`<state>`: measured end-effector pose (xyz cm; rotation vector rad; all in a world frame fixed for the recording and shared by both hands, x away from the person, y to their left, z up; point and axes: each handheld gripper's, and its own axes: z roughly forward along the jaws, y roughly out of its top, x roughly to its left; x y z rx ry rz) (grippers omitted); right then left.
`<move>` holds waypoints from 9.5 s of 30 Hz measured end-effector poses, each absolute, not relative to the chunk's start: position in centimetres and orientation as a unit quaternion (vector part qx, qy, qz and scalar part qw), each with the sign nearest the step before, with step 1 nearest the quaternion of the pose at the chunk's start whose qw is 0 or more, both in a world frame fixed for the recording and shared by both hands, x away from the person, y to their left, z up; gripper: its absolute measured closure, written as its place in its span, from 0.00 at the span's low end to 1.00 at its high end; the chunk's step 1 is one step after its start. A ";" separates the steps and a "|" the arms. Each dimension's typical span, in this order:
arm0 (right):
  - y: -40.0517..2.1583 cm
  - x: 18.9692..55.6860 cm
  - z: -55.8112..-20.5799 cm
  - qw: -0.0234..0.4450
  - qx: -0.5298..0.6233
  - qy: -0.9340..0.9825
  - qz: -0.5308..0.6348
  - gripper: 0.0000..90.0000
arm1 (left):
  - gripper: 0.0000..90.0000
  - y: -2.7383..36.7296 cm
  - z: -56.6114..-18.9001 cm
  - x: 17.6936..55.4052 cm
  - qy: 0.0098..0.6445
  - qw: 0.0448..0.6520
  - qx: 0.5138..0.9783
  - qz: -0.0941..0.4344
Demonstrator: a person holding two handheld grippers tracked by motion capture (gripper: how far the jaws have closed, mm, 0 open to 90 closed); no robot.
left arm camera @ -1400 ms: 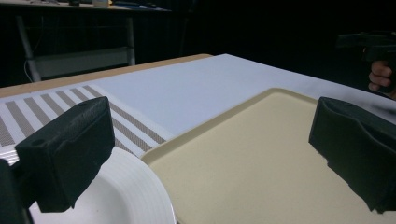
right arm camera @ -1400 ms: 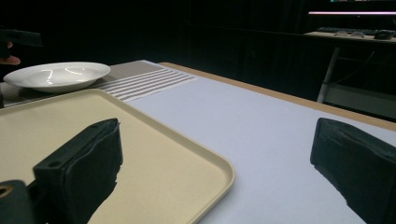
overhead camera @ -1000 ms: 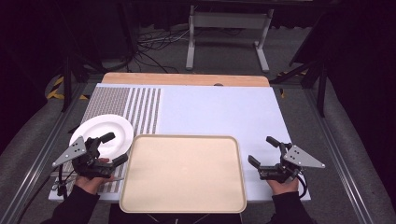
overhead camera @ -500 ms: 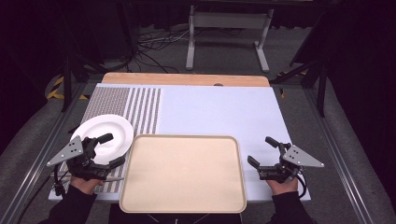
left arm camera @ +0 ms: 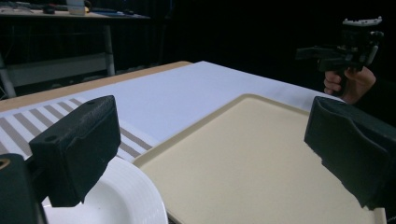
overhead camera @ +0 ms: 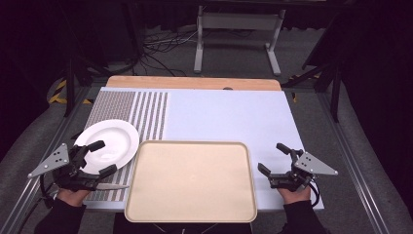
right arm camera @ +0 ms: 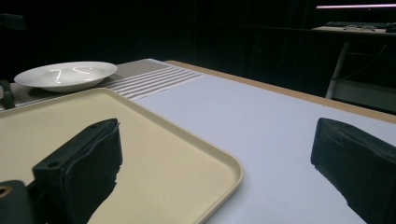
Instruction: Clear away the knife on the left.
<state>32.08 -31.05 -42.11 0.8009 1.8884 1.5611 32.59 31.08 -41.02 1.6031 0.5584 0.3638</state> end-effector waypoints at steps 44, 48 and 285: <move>-30.6 32.5 -42.5 0.264 0.294 0.718 0.573 0.03 | 0.09 36.1 -40.7 33.1 0.204 0.343 0.911 0.101; -30.6 32.5 -42.5 0.263 0.295 0.718 0.573 0.03 | 0.10 36.2 -40.6 33.2 0.196 0.327 0.920 0.095; -32.7 32.2 -42.6 0.248 0.319 0.693 0.597 0.03 | 0.88 17.8 -41.1 37.9 0.320 0.243 0.907 -0.124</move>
